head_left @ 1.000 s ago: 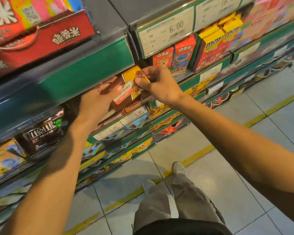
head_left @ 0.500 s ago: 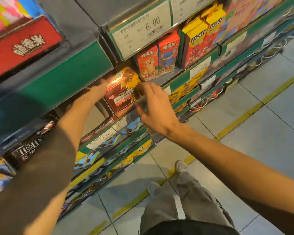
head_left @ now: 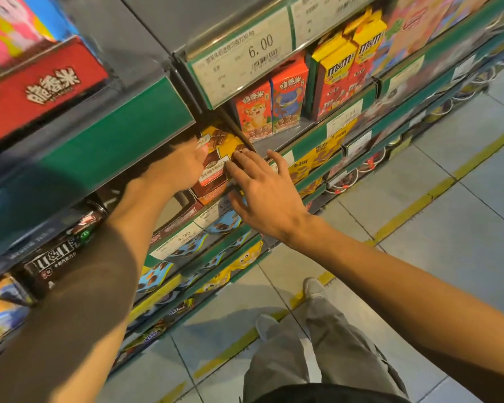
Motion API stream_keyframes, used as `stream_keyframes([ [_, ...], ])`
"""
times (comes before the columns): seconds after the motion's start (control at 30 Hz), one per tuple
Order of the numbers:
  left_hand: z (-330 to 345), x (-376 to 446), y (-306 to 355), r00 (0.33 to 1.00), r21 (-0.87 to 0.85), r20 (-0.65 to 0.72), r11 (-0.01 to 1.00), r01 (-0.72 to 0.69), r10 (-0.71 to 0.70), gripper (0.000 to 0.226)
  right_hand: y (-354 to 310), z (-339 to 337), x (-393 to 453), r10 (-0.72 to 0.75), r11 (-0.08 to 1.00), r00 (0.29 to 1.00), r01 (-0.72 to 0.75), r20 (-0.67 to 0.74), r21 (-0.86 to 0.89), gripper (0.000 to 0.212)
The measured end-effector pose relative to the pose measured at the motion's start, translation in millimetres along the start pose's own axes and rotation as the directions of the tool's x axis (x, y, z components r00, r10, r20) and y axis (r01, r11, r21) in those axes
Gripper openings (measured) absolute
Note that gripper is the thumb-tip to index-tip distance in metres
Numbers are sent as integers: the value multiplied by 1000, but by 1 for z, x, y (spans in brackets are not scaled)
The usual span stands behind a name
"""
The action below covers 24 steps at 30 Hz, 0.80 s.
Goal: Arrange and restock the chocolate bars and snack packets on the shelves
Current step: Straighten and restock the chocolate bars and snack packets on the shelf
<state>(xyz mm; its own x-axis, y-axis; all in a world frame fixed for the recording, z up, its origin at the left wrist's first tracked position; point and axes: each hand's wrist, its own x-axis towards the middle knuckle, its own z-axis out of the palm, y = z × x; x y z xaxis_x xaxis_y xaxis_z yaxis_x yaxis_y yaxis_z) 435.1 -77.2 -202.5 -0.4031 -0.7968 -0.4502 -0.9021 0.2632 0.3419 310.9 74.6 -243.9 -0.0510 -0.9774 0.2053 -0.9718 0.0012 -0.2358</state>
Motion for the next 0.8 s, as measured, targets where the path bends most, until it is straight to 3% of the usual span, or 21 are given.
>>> stream_keyframes([
  [0.2,4,-31,3,997,289,-34,955,-59,72,64,3,-5,0,-22,999,997,24,69,-35,64],
  [0.37,14,-44,0,979,356,-139,930,-92,150,61,6,-16,5,-35,999,988,30,150,36,62],
  [0.47,16,-64,6,936,215,-290,967,-139,199,49,10,-39,3,-6,984,995,-11,97,179,45],
  [0.57,13,-96,22,892,-81,-426,975,-206,153,32,16,-72,-3,108,880,992,-128,71,457,28],
  [0.63,12,-119,39,891,-269,-444,935,-232,93,26,25,-95,-10,153,815,985,-171,79,553,25],
  [0.8,31,-161,91,913,-556,-408,786,-270,25,22,70,-137,-61,228,720,959,-282,168,634,37],
])
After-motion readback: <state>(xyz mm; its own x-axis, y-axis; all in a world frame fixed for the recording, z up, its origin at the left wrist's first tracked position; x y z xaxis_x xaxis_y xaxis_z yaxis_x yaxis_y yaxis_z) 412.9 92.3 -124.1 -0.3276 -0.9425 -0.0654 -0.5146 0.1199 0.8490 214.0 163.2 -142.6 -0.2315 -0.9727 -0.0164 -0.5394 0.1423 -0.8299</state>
